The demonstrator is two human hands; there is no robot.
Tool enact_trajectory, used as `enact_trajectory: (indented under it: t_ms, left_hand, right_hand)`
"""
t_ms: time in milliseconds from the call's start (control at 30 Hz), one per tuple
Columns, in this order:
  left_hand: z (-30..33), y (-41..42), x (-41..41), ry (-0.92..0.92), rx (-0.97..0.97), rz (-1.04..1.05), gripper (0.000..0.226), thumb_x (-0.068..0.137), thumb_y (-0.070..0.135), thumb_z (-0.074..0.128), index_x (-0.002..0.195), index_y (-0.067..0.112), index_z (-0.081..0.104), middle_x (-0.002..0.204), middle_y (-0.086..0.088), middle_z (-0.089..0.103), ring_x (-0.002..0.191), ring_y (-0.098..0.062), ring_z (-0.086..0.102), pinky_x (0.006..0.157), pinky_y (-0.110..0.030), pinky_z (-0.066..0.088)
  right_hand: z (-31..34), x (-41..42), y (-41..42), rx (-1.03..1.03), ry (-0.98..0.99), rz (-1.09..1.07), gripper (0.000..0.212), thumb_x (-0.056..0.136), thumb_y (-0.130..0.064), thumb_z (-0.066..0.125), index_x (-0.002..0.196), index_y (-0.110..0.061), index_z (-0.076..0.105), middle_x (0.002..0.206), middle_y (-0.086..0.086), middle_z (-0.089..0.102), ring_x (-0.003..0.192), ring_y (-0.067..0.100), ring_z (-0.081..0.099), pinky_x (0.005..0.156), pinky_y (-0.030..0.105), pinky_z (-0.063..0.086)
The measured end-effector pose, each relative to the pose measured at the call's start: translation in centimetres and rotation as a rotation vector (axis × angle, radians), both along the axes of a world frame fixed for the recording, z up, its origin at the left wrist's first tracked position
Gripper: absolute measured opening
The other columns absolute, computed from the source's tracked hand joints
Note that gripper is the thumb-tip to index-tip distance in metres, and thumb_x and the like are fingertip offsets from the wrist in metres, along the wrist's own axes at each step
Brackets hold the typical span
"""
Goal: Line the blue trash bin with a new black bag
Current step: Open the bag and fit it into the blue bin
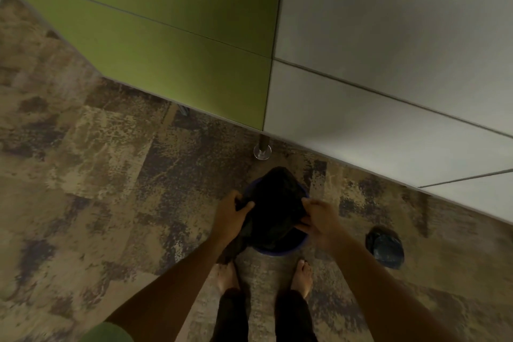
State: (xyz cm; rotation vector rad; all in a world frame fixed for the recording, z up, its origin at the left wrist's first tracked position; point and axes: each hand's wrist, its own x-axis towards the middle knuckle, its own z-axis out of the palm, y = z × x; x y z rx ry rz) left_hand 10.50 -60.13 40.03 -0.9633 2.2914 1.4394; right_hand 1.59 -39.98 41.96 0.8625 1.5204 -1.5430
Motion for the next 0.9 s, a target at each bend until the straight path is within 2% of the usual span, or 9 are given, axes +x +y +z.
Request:
enact_trajectory:
  t_ms: [100, 200, 267, 333, 400, 500, 600, 700, 900]
  left_hand:
    - [-1.2, -1.4, 0.2, 0.012, -0.030, 0.059, 0.017, 0.092, 0.007, 0.069, 0.090, 0.016, 0.055, 0.086, 0.011, 0.054, 0.078, 0.005, 0.049, 0.069, -0.017, 0.036]
    - [-2.2, -2.3, 0.7, 0.084, -0.064, 0.055, 0.022, 0.082, -0.017, 0.059, 0.080, 0.004, 0.054, 0.094, 0.000, 0.061, 0.090, -0.011, 0.057, 0.079, -0.035, 0.045]
    - [-2.2, -2.8, 1.0, 0.132, -0.192, -0.033, 0.040, 0.070, -0.024, 0.050, 0.064, 0.015, 0.044, 0.109, -0.005, 0.064, 0.109, -0.018, 0.058, 0.084, -0.043, 0.048]
    - [-2.4, -3.2, 1.1, 0.145, -0.338, -0.138, 0.048, 0.068, -0.023, 0.047, 0.060, 0.023, 0.037, 0.126, -0.007, 0.064, 0.125, -0.022, 0.057, 0.083, -0.035, 0.047]
    - [-2.9, -3.7, 1.1, 0.168, -0.428, -0.239, 0.043, 0.071, -0.023, 0.049, 0.062, 0.019, 0.050, 0.135, -0.010, 0.061, 0.128, -0.027, 0.058, 0.083, -0.031, 0.045]
    - [-3.4, -3.9, 0.9, 0.140, -0.539, -0.468, 0.029, 0.084, -0.010, 0.061, 0.098, 0.011, 0.075, 0.144, -0.011, 0.055, 0.123, -0.029, 0.060, 0.089, -0.032, 0.052]
    - [-4.5, -4.9, 0.7, -0.106, -0.725, -0.695, 0.047, 0.094, 0.011, 0.064, 0.140, 0.013, 0.053, 0.152, -0.010, 0.040, 0.127, -0.030, 0.054, 0.096, -0.037, 0.057]
    - [-5.8, -5.0, 0.9, -0.267, -0.706, -0.711, 0.062, 0.090, 0.011, 0.070, 0.145, 0.011, 0.043, 0.148, -0.013, 0.040, 0.124, -0.033, 0.057, 0.096, -0.040, 0.057]
    - [-7.4, -6.4, 0.4, -0.507, -0.406, -0.780, 0.035, 0.101, 0.014, 0.052, 0.136, 0.013, 0.057, 0.138, -0.009, 0.055, 0.119, -0.025, 0.060, 0.094, -0.029, 0.048]
  right_hand:
    - [-1.4, -0.9, 1.0, 0.148, 0.080, 0.012, 0.012, 0.103, -0.014, 0.046, 0.092, -0.010, 0.049, 0.094, 0.010, 0.056, 0.086, 0.027, 0.060, 0.057, 0.035, 0.055]
    - [-2.3, -1.1, 2.3, 0.358, 0.314, 0.197, 0.022, 0.101, -0.018, 0.053, 0.083, -0.023, 0.040, 0.088, 0.008, 0.049, 0.072, 0.020, 0.050, 0.061, 0.035, 0.046]
    - [-2.6, -0.7, 3.4, 0.473, 0.636, 0.413, 0.022, 0.097, -0.004, 0.052, 0.082, -0.019, 0.044, 0.092, 0.004, 0.051, 0.077, 0.021, 0.053, 0.062, 0.035, 0.047]
    - [-2.9, -0.4, 4.9, 0.575, 0.971, 0.666, 0.030, 0.087, 0.012, 0.052, 0.075, -0.015, 0.053, 0.103, 0.000, 0.050, 0.089, 0.019, 0.053, 0.070, 0.028, 0.049]
    - [-3.4, -0.3, 6.4, 0.599, 1.143, 0.892, 0.026, 0.082, 0.009, 0.063, 0.075, -0.016, 0.063, 0.118, 0.003, 0.051, 0.100, 0.017, 0.050, 0.074, 0.023, 0.050]
    - [-4.7, -0.2, 8.4, 0.755, 1.068, 1.303, 0.023, 0.085, -0.019, 0.074, 0.107, -0.023, 0.071, 0.132, 0.004, 0.051, 0.110, 0.022, 0.052, 0.077, 0.025, 0.053]
    - [-6.0, -0.6, 10.1, 0.964, 0.895, 1.615, 0.047, 0.087, -0.022, 0.071, 0.132, -0.022, 0.057, 0.130, 0.006, 0.052, 0.116, 0.026, 0.050, 0.077, 0.034, 0.057]
    - [-6.3, -1.4, 11.2, 1.035, 0.777, 1.638, 0.045, 0.089, -0.015, 0.068, 0.132, -0.016, 0.056, 0.119, 0.005, 0.059, 0.109, 0.025, 0.057, 0.078, 0.035, 0.056]
    - [-7.1, -1.8, 12.0, 0.772, 0.485, 1.714, 0.046, 0.095, -0.023, 0.061, 0.140, -0.020, 0.050, 0.124, 0.008, 0.064, 0.106, 0.027, 0.066, 0.083, 0.033, 0.054]
